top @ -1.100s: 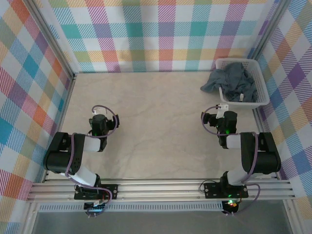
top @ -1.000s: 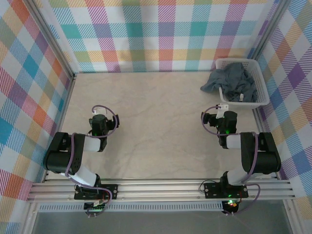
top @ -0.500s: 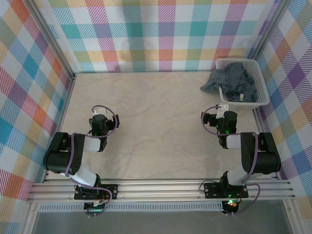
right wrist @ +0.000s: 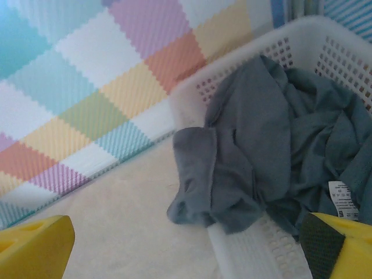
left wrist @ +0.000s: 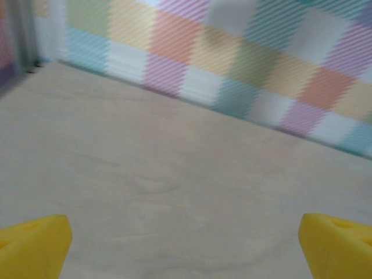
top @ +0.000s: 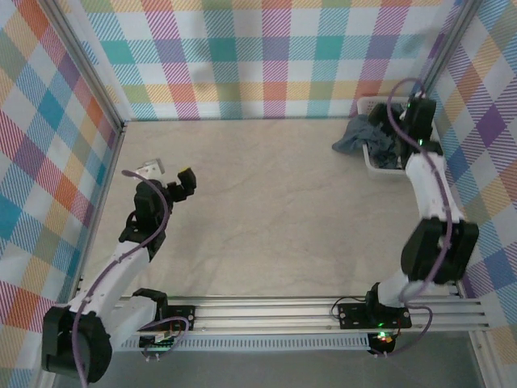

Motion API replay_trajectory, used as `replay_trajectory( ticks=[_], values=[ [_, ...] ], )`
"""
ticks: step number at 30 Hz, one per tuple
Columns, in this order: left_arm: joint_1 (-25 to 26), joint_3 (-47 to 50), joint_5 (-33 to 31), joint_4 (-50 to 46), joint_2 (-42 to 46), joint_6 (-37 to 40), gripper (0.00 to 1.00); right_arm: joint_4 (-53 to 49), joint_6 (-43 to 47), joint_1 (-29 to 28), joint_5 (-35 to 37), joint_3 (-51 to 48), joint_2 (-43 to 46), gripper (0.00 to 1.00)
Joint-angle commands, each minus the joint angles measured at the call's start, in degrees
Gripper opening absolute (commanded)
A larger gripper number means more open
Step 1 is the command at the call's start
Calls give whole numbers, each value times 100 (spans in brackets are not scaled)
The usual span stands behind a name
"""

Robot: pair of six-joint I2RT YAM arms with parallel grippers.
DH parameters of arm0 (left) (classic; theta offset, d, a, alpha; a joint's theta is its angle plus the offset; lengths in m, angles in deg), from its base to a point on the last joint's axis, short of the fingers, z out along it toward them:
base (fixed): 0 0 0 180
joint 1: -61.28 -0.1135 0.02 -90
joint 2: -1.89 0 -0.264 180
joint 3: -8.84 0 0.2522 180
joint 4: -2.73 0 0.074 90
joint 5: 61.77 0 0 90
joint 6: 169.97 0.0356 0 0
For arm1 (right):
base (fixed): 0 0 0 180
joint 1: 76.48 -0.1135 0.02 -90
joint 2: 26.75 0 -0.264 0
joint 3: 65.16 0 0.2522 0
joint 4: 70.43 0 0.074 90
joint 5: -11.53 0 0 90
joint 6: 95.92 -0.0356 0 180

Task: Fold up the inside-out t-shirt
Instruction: Pick up the T-shirt from the basket.

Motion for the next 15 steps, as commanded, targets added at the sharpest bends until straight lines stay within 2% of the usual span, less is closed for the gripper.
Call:
replay_trajectory(
  ticks=[1, 6, 8, 9, 10, 12, 13, 14, 15],
  values=[
    [480, -315, 685, -1035, 157, -527, 100, -1801, -488, 221, -524, 1265, -1467, 100],
    [1138, -788, 1368, -1420, 35, -192, 100, -2763, -920, 316, -1496, 4019, -3669, 100],
    [1236, -834, 1483, -1502, -4, -111, 100, -2956, -1132, 311, -2047, 4644, -4267, 92],
    [1261, -849, 1509, -1523, -34, -93, 100, -3000, -1247, 303, -2405, 4874, -4493, 84],
    [1281, -854, 1506, -1556, -51, -72, 100, -3015, -1334, 302, -2616, 5003, -4630, 70],
    [1297, -863, 1410, -1624, -119, -70, 100, -2921, -1480, 296, -2858, 4962, -4626, 28],
    [1302, -868, 1372, -1631, -136, -79, 100, -2831, -1469, 292, -2833, 4859, -4507, 12],
    [1311, -879, 1358, -1625, -151, -95, 100, -2724, -1442, 302, -2751, 4711, -4300, 0],
    [1305, -893, 1375, -1619, -164, -106, 100, -2602, -1362, 297, -2645, 4579, -4064, 0]
  ],
)
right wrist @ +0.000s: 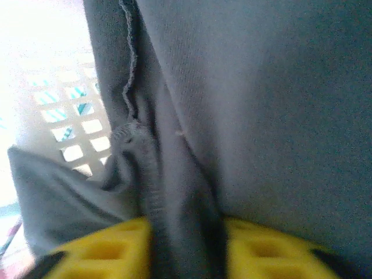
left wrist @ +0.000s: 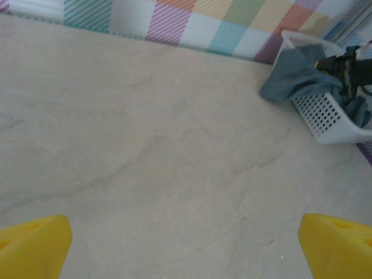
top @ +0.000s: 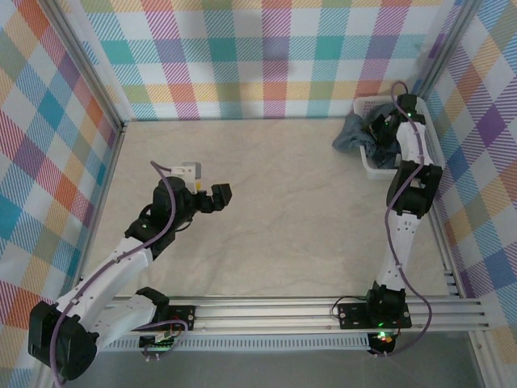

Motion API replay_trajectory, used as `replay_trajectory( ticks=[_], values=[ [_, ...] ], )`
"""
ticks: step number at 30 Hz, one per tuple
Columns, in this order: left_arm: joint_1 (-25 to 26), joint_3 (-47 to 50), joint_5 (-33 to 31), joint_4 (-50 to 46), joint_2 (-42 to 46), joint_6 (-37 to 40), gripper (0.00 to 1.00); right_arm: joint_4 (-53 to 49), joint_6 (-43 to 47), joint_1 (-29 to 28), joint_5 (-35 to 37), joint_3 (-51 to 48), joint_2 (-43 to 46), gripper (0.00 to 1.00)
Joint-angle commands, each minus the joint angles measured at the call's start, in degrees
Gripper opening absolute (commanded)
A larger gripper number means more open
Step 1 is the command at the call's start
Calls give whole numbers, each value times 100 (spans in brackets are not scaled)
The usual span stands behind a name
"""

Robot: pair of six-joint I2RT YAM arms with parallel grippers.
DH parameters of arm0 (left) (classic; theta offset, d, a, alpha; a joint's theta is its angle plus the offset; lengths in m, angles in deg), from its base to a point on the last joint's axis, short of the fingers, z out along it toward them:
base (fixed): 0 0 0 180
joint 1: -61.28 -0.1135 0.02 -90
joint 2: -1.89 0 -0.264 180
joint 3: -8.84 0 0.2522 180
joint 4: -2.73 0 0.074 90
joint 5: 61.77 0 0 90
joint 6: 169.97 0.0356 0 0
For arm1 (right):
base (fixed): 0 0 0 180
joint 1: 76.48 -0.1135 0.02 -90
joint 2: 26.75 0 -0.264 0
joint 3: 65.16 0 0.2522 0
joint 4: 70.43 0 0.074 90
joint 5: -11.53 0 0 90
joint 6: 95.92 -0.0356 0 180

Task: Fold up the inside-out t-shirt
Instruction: Pick up the T-shirt from the basket, then place the T-shirt at the center of the table.

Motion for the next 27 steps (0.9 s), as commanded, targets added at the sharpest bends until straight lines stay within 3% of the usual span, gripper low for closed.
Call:
replay_trajectory(
  ticks=[1, 6, 9, 12, 15, 19, 23, 26, 27],
  values=[
    [50, -222, 89, -145, -41, 65, 100, 28, -60, -40, -294, -140, 911, 0],
    [79, -539, 237, -238, -152, 56, 100, 397, 246, -53, -79, -526, 2234, 0],
    [107, -795, 296, -297, -161, 24, 100, 918, 160, -109, -397, -887, 3166, 0],
    [116, -1167, 275, -491, -171, -37, 100, 1122, 134, -333, -923, -635, 3875, 0],
    [124, -1549, 219, -691, -143, 0, 100, 1011, 312, -876, -1216, -194, 4395, 0],
    [117, -2073, -122, -1099, -130, 40, 100, 912, 635, -2075, -771, -692, 4989, 0],
    [116, -2607, -442, -1933, -231, -100, 100, 408, 854, -3179, -331, -1339, 4903, 0],
    [112, -2688, -901, -2164, -153, -409, 100, 107, 1069, -3769, -386, -1927, 4489, 0],
    [109, -2666, -1159, -2268, -99, -581, 100, -216, 1204, -3839, -479, -1842, 4311, 12]
  ],
)
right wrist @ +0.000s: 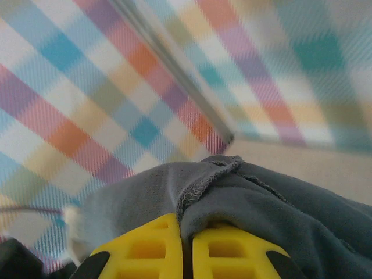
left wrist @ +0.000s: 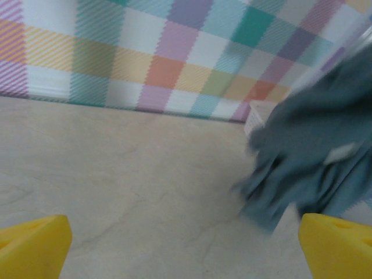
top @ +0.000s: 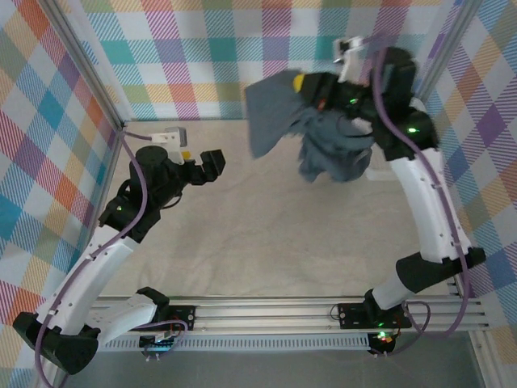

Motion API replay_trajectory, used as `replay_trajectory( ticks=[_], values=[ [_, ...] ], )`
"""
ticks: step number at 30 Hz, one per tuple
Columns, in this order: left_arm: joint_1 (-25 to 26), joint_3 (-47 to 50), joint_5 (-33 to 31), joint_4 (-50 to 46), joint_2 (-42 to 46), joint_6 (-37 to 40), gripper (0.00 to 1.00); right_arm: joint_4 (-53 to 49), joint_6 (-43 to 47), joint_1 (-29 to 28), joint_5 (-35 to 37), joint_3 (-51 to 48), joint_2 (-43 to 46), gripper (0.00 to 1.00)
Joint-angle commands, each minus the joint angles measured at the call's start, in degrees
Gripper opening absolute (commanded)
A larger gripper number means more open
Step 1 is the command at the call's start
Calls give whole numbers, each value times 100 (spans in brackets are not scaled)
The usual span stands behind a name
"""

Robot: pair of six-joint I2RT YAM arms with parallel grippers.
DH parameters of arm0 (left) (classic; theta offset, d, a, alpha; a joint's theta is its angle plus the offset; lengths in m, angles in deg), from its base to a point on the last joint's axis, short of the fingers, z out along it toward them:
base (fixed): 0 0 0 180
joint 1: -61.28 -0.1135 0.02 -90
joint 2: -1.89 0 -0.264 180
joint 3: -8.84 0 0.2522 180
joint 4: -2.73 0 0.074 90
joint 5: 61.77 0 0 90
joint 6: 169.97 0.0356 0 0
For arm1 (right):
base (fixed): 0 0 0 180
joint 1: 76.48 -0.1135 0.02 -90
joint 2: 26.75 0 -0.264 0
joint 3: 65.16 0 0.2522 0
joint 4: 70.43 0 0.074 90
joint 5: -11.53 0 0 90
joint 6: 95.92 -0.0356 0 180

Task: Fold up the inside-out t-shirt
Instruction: Place the T-shirt at the center of the table, then flatten out the T-shirt at the center of the table.

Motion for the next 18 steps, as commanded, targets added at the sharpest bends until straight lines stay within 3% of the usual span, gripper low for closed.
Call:
replay_trajectory(
  ticks=[1, 2, 5, 7, 12, 15, 18],
  values=[
    [56, -91, -974, -782, 130, -560, 100, -1154, 460, -238, 136, -236, -839, 32],
    [56, -115, -1363, -1060, 179, -789, 100, -1265, 467, -212, 333, -248, -789, 47],
    [41, -131, -1949, -1671, 175, -1295, 100, -736, 366, -15, 1174, -1092, -175, 57],
    [43, -85, -1605, -1763, -10, -1226, 99, -494, 62, 162, 1743, -1872, 131, 57],
    [43, -449, 255, -2275, -1431, -1063, 87, -380, 401, 195, 2205, -3657, 179, 59],
    [47, -519, 531, -2398, -2341, -1300, 86, -18, 474, 79, 2073, -4554, 179, 62],
    [40, -305, 1141, -1664, -3006, -1415, 87, 377, 450, -268, 1786, -5138, 112, 67]
  ],
)
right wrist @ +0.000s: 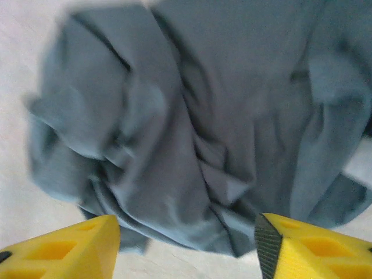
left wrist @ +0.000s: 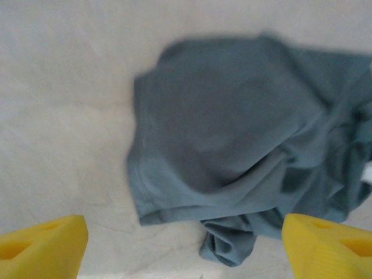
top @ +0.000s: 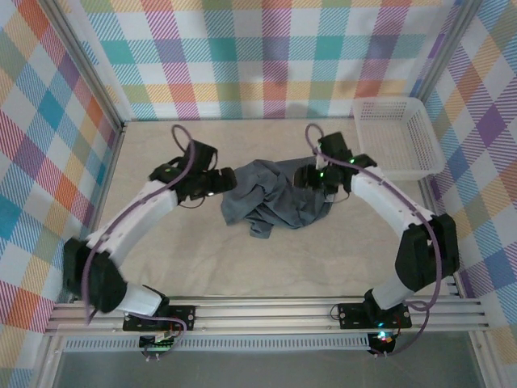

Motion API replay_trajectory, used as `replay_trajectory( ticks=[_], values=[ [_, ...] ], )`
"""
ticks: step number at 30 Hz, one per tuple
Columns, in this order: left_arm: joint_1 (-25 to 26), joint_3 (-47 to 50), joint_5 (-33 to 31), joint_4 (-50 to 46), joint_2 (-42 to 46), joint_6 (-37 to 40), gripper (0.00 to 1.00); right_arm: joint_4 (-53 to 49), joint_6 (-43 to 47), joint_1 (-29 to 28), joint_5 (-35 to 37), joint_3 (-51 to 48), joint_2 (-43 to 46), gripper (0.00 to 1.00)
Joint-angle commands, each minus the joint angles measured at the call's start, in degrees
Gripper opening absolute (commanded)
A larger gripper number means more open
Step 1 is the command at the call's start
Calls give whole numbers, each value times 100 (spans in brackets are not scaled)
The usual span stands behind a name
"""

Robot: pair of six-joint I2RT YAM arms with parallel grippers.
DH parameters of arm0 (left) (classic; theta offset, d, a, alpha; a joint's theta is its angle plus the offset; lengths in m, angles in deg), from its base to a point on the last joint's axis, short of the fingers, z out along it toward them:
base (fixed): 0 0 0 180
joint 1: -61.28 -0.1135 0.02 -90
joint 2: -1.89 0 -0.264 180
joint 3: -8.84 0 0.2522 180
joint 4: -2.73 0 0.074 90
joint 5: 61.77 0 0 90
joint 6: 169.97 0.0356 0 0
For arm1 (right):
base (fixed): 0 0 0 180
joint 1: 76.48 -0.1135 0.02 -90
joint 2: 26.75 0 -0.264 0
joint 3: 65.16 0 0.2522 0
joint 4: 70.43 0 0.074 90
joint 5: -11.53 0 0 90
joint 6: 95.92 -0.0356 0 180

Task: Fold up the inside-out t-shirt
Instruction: Flatten out the T-shirt at the center of the table.

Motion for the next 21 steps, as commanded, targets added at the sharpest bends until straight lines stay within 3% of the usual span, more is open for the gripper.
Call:
replay_trajectory(
  ticks=[1, 5, 7, 8, 10, 12, 17, 21],
  values=[
    [48, 186, 1101, 398, -491, -241, 88, 562, 84, -427, -281, -475, -142, 69],
    [122, 76, 1970, 1080, -1265, -287, 89, 867, 187, -860, -367, -558, -560, 77],
    [175, -3, 2012, 1244, -1497, -282, 75, 988, 60, -871, -315, -533, -804, 67],
    [174, -28, 1971, 1263, -1533, -286, 59, 1013, 33, -870, -204, -525, -871, 56],
    [114, -106, 1769, 1129, -1498, -271, 0, 981, 66, -820, 93, -460, -925, 28],
    [-60, -195, 1799, 971, -1275, -224, 0, 866, 98, -669, 260, -408, -814, 0],
    [-717, -529, 1932, 514, -186, -346, 0, 1099, 28, 239, 281, -940, 206, 0],
    [-820, -1413, 1872, -433, 182, -130, 0, 955, 111, 1091, 603, -1284, 658, 0]
  ],
)
